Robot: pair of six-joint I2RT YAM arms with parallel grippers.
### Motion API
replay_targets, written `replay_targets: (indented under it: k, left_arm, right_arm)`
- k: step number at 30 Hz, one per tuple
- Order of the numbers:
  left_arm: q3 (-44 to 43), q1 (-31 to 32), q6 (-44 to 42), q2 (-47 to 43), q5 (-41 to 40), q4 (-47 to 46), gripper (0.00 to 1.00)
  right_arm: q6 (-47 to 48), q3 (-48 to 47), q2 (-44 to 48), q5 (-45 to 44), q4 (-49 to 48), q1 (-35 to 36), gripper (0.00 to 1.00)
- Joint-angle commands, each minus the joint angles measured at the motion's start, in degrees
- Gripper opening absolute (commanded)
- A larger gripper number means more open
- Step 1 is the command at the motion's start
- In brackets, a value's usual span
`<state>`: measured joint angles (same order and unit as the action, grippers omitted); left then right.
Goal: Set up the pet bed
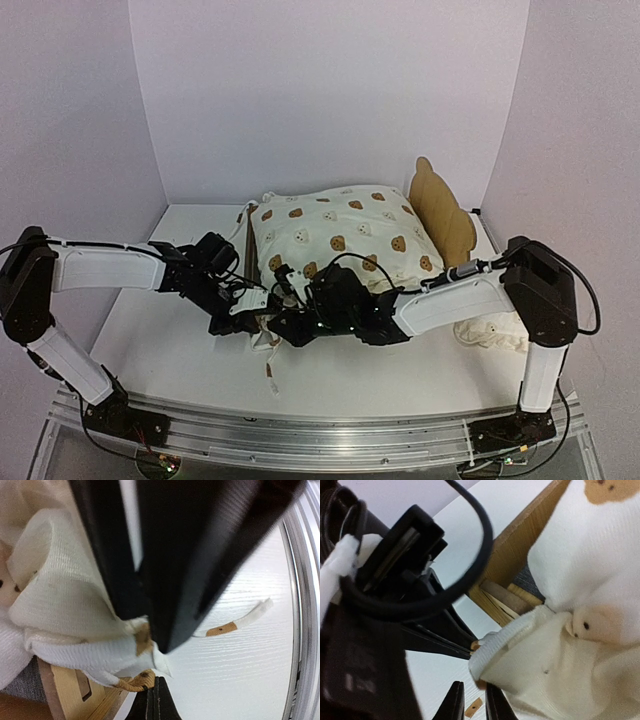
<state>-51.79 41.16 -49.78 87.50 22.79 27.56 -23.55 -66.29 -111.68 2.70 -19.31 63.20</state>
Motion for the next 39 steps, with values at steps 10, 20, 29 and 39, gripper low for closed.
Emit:
replay_targets:
  k: [10,20,29,39]
  left_arm:
    - [3.5,1.5,-14.3,0.7,-4.7,-10.6,0.0]
    - [3.5,1.5,-18.2,-1.3,-2.2,-14.2,0.0]
    - [4.3,1.7,-20.5,-1.7,2.0,-14.7,0.0]
    - [7.2,2.6,-26.8,0.1,0.0,-19.6,0.0]
  right_arm:
    - [-0.1,6.1,8.7,-6.9,-0.5,-0.1,0.26]
    - [-6.0,2.3,3.6,-10.7,-0.7,-1.5,0.37]
    - [-13.0,-2.0,-3.5,-13.0,-1.3,-1.7,0.28]
    - [-18.3,3.2,-1.6,-24.9,-2.0,-2.1,0.22]
